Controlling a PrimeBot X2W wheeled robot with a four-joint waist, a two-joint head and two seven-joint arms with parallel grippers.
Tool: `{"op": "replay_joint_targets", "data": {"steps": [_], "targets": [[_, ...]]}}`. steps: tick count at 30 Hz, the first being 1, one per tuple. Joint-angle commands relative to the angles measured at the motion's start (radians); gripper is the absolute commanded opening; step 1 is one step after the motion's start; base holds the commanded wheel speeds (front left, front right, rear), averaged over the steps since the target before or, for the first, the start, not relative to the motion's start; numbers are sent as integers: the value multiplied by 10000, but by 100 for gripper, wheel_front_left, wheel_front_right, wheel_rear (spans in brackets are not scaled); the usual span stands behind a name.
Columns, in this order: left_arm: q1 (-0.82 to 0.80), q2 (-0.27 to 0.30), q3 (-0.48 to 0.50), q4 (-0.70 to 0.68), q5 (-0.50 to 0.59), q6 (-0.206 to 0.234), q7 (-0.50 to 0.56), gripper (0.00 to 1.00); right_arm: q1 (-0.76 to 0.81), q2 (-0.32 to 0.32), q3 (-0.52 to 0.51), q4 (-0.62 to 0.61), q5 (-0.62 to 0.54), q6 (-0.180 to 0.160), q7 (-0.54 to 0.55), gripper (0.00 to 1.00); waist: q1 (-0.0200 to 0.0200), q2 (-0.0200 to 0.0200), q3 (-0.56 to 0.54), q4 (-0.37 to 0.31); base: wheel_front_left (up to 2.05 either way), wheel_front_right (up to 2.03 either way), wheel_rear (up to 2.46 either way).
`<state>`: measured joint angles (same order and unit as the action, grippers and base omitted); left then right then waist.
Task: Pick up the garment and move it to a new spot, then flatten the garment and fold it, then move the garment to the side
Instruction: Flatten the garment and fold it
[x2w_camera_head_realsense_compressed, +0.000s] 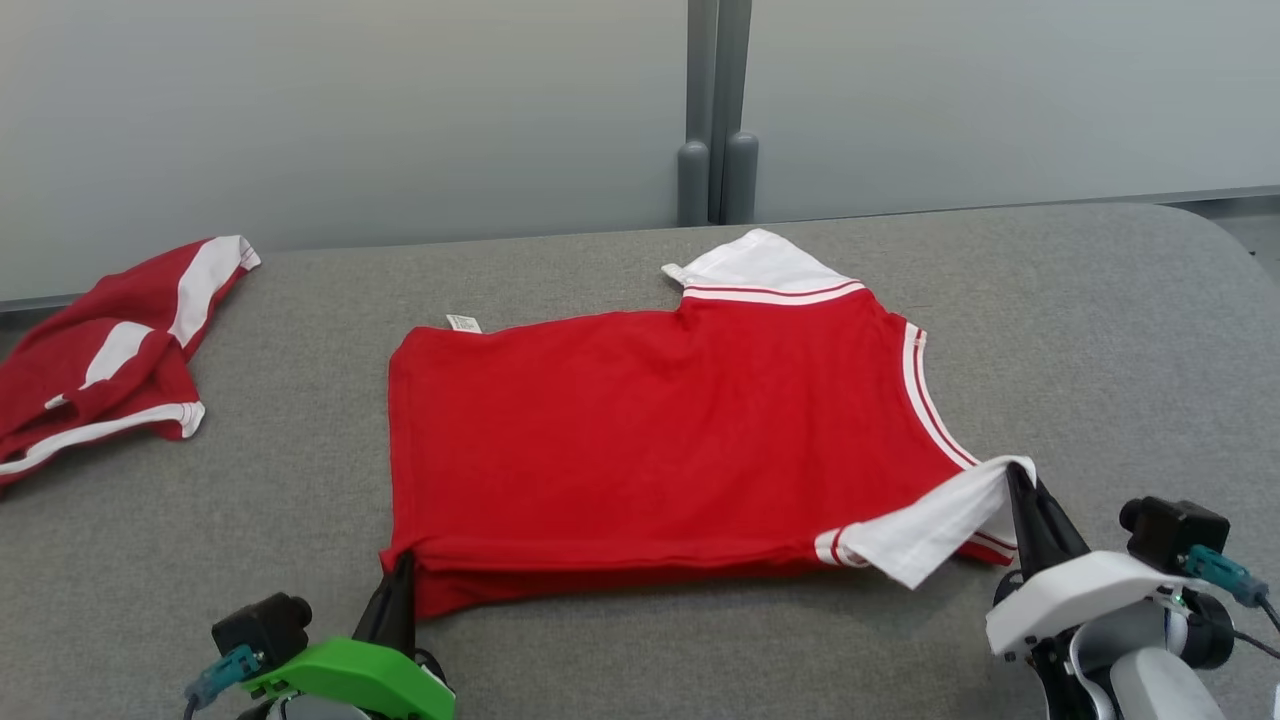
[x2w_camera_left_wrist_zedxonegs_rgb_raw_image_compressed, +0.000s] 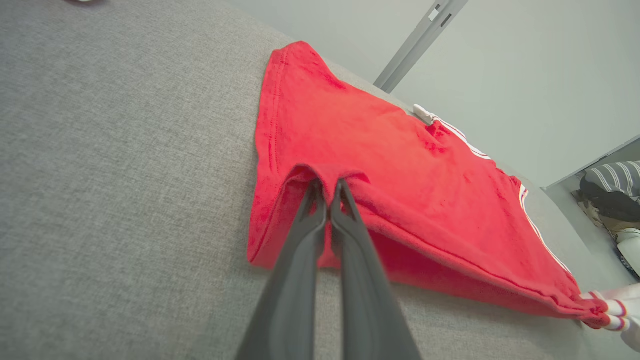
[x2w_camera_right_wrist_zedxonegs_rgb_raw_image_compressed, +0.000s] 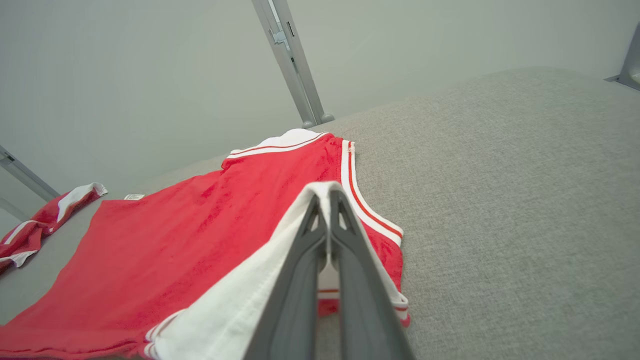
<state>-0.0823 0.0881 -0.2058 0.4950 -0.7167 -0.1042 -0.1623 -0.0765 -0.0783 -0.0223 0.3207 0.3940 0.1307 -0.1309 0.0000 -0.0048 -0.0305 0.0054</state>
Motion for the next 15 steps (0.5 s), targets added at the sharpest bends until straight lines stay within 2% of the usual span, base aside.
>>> {"op": "replay_joint_targets", "data": {"steps": [1,15], "targets": [[-332,35,5,224,0,-13,-64,0,-351,-72,5,260,-111,0,-81,0,0,48,100,57,0,0,0],[-2633,91,-357,2316,301,-158,-385,0,-3892,-353,681,4003,-212,0,-328,0,0,48,1474,304,0,0,0]]}}
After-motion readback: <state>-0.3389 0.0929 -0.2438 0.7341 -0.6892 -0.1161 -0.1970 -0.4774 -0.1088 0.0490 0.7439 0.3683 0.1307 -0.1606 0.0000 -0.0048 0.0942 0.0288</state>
